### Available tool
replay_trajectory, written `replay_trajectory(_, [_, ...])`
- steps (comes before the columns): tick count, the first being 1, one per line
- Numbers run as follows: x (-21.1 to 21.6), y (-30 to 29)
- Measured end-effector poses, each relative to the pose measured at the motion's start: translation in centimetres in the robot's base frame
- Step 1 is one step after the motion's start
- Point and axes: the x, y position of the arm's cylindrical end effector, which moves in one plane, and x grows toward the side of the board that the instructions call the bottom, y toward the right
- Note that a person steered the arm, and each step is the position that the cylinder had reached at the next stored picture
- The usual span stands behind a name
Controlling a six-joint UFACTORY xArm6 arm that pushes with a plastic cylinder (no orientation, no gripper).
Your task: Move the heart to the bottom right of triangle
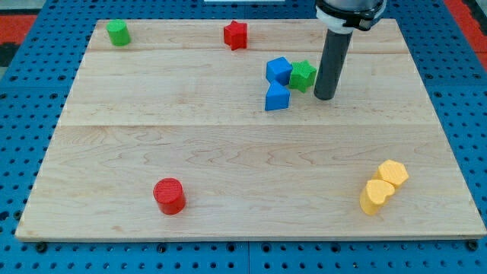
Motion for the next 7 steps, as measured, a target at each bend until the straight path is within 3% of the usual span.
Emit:
replay_trajectory(1, [0.3, -3.0])
replay_trajectory(3, [6.2, 12.0])
replay_trajectory(4, [13.6, 21.0])
replay_trajectory(5, [19.8, 18.7])
replay_trajectory(6, [23.1, 10.9])
replay_trajectory(7, [18.8, 7.5])
